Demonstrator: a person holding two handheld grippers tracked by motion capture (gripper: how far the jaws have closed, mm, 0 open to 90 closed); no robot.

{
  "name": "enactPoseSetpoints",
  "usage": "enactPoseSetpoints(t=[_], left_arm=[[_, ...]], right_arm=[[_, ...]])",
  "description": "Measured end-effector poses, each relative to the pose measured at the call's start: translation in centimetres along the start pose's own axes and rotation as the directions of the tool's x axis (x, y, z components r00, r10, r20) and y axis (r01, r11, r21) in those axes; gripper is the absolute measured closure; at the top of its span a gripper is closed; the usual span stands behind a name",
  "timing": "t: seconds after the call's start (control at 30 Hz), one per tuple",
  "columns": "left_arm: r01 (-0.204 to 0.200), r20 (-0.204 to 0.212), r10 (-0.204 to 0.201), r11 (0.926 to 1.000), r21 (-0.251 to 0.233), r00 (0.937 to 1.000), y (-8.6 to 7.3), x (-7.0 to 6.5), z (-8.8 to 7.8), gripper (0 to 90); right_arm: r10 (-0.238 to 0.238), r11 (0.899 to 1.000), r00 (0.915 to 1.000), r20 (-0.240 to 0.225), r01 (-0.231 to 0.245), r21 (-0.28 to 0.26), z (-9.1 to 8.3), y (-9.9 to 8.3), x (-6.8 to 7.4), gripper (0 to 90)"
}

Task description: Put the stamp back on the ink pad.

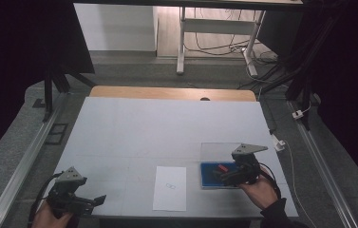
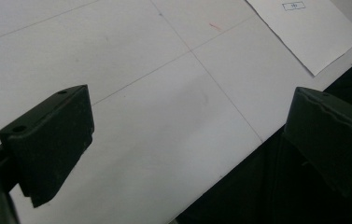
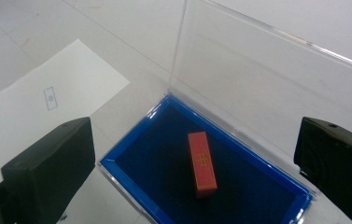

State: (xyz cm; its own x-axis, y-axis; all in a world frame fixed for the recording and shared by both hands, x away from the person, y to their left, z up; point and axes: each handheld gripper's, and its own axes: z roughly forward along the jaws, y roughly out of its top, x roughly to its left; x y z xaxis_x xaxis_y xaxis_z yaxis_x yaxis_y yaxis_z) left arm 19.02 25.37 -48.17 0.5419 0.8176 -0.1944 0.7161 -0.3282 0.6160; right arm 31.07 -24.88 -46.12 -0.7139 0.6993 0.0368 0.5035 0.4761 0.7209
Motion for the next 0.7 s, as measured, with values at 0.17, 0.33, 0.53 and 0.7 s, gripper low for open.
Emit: enactPoseSetpoints(t=[0.17, 0.33, 0.53, 0.7], left_arm=[[0.003, 0.002, -0.003, 1.0000, -0.001, 1.0000, 0.0, 0.0, 0.0, 1.8], [0.005, 0.003, -0.005, 1.0000, -0.002, 1.0000, 0.0, 0.0, 0.0, 1.8], [0.006, 0.002, -0.006, 1.0000, -0.001, 1.0000, 0.0, 0.1, 0.0, 1.8], [0.007, 0.004, -0.007, 1.0000, -0.002, 1.0000, 0.0, 0.1, 0.0, 1.7]], right_arm=[[-0.004, 1.000, 0.9999, 0.010, 0.004, 0.006, -0.4, -0.4, 0.4, 0.0], [0.002, 1.000, 0.9998, 0.021, -0.003, 0.011, -1.2, -0.9, 0.5, 0.0], [0.015, 1.000, 0.9995, 0.029, -0.016, 0.005, -2.3, -1.6, 0.5, 0.0], [0.026, 1.000, 0.9988, 0.041, -0.026, -0.003, -3.2, -2.2, 0.7, 0.0]])
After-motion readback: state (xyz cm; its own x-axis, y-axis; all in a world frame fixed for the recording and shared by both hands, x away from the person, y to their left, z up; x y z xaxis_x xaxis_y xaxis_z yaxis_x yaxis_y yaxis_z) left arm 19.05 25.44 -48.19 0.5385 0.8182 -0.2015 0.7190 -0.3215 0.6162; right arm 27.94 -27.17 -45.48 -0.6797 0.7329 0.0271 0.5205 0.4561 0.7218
